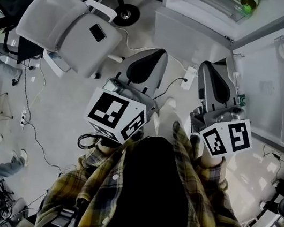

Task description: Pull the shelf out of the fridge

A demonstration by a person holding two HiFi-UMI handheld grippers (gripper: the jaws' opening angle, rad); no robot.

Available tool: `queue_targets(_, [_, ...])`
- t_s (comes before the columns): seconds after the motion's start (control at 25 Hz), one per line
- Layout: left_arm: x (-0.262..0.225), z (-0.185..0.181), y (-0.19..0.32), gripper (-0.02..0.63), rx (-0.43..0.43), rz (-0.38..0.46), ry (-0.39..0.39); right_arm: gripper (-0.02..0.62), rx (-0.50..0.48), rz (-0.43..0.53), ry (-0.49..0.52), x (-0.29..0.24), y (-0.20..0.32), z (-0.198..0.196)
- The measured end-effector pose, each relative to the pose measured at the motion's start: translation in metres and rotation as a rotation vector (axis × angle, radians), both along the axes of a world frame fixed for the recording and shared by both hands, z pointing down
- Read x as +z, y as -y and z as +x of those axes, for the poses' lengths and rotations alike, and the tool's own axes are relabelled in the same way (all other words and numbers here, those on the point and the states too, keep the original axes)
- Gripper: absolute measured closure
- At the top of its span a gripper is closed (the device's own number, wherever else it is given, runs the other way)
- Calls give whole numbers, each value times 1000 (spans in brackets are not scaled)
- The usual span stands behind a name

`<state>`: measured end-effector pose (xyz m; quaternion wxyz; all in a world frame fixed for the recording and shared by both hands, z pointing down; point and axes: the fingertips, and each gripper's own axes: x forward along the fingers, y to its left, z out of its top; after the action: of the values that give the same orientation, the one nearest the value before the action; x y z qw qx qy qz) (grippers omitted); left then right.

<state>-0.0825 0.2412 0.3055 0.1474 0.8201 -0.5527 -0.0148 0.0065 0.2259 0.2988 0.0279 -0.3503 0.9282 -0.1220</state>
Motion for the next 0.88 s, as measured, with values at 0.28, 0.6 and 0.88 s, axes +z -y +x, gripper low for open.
queue_targets(0.28, [9, 18, 25, 603, 49, -13, -12, 578, 44, -21, -12, 10, 21, 17])
queue_targets(0.6, [1, 35, 72, 603, 38, 11, -14, 578, 28, -7, -10, 8, 66, 34])
queue_targets(0.88, [-7, 58, 124, 603, 23, 45, -37, 578, -9, 31, -17, -2, 113, 51])
